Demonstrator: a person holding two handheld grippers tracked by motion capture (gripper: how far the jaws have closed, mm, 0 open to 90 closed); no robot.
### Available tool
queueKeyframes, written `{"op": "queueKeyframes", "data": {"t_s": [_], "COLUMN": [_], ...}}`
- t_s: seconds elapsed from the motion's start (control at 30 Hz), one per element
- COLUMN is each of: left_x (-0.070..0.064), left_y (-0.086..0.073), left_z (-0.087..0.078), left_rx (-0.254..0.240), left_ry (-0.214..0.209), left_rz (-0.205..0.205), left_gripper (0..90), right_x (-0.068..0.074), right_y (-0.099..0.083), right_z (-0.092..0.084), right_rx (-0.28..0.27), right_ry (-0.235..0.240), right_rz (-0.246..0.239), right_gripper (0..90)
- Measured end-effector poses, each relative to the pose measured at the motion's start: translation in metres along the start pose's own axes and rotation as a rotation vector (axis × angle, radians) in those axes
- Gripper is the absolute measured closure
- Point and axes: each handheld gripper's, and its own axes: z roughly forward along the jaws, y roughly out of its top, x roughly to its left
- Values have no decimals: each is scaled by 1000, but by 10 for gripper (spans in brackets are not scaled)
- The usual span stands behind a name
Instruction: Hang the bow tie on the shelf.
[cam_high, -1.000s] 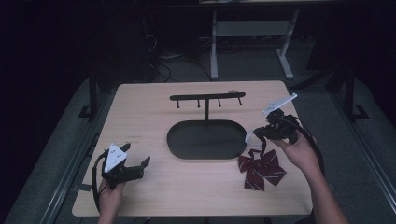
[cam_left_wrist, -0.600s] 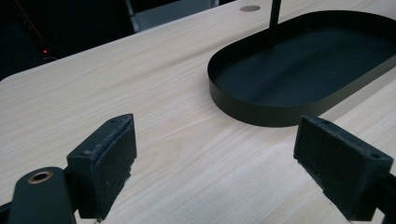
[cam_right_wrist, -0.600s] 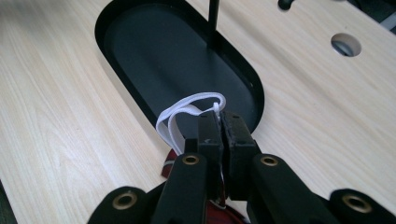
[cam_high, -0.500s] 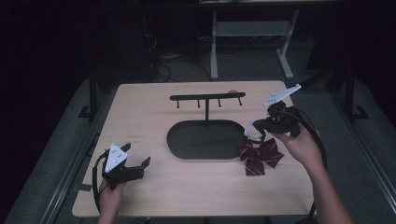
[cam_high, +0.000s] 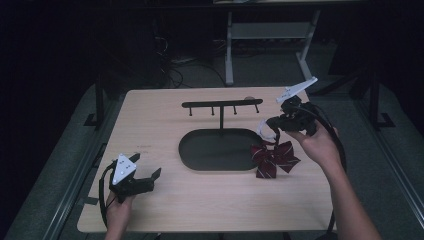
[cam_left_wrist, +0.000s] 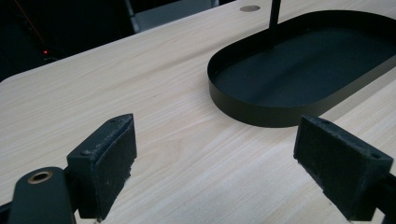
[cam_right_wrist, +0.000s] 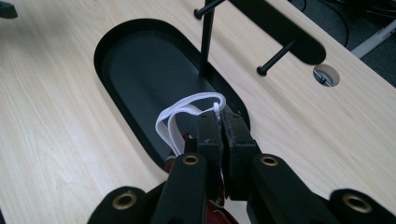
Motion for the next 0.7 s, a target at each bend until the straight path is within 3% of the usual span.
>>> {"op": "queueKeyframes", "data": {"t_s": [0.27, 0.7], "left_x": [2, 3], "left_y": [1, 1], "left_z": [0, 2], "left_rx": [5, 5], "left_ry": [0, 1], "left_rz": [16, 0], "left_gripper": [129, 129], "right_x": [-12, -25], "right_y": [15, 42], "right_z": [9, 16], "right_rx": [4, -9], "right_ry": [5, 18], "right_rz": [13, 27], "right_gripper": [872, 872]}}
